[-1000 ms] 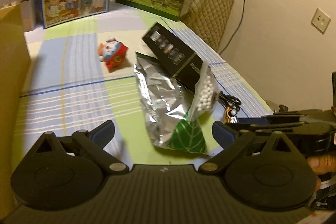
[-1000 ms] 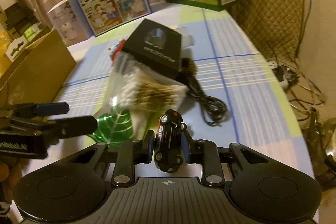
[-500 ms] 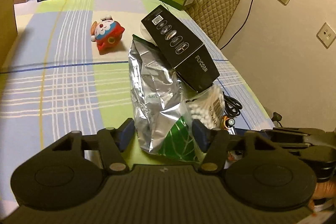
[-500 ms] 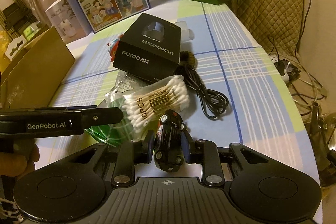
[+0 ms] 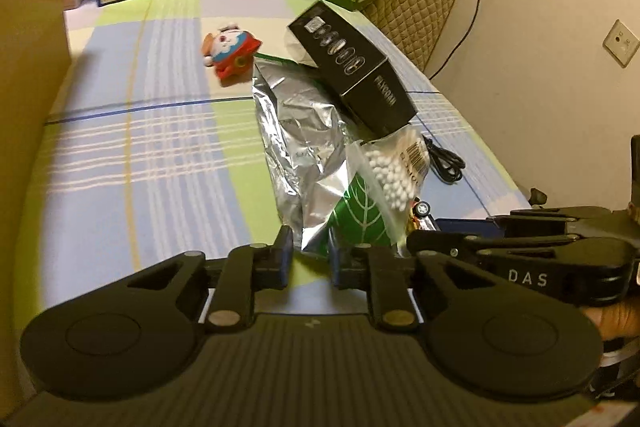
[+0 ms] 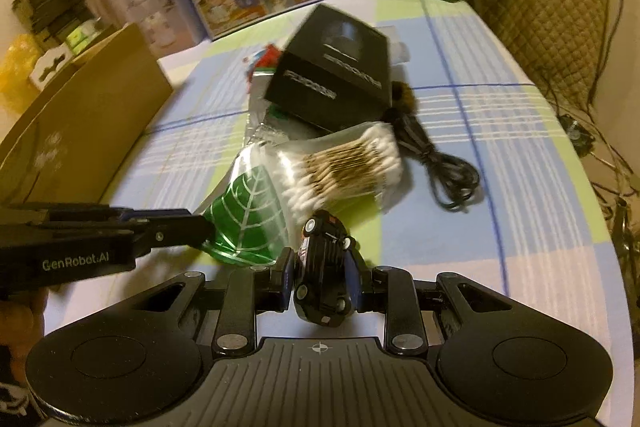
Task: Organize objects
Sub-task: 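Close left gripper on the silver foil bag with green leaf print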
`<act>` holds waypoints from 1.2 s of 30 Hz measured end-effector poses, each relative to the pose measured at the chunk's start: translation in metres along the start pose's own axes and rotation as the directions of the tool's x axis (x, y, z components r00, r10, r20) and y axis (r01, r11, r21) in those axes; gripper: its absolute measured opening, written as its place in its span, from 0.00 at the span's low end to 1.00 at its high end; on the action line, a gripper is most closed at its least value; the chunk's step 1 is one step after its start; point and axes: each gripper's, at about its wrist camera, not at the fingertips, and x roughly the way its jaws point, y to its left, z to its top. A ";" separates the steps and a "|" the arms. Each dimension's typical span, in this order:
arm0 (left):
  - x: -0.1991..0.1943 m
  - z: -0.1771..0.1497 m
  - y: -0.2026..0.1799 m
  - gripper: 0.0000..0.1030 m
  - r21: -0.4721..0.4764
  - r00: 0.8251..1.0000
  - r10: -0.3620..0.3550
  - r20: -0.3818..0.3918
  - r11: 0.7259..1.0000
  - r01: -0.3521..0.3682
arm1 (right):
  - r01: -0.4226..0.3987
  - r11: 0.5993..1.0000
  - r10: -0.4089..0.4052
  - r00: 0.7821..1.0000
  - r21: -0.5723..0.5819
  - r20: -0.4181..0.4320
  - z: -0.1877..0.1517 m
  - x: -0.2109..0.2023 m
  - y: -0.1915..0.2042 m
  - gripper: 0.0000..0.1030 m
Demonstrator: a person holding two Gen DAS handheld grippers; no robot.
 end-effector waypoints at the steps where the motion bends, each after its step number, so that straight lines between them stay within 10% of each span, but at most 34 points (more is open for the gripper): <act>1: -0.003 -0.001 0.000 0.14 -0.003 1.000 -0.001 0.008 1.000 0.001 | 0.001 1.000 -0.001 1.000 0.000 0.001 -0.001 0.000 0.001 0.23; 11: 0.009 0.009 0.002 0.31 -0.040 1.000 -0.020 0.003 0.999 0.020 | 0.006 1.000 -0.006 1.000 0.019 0.000 0.000 0.002 0.001 0.23; 18: -0.004 -0.002 -0.004 0.02 -0.012 1.000 0.026 -0.016 1.000 -0.026 | -0.053 0.999 0.052 0.999 -0.010 -0.008 -0.003 0.003 0.014 0.23; 29: -0.057 -0.039 -0.009 0.00 -0.007 0.997 0.076 -0.006 0.997 -0.076 | -0.094 0.996 0.094 0.996 0.004 -0.002 -0.033 -0.019 0.033 0.23; 36: -0.054 -0.026 0.000 0.45 -0.051 0.997 0.061 0.040 0.997 -0.058 | -0.027 0.996 0.024 0.999 0.084 0.045 -0.021 -0.020 0.018 0.23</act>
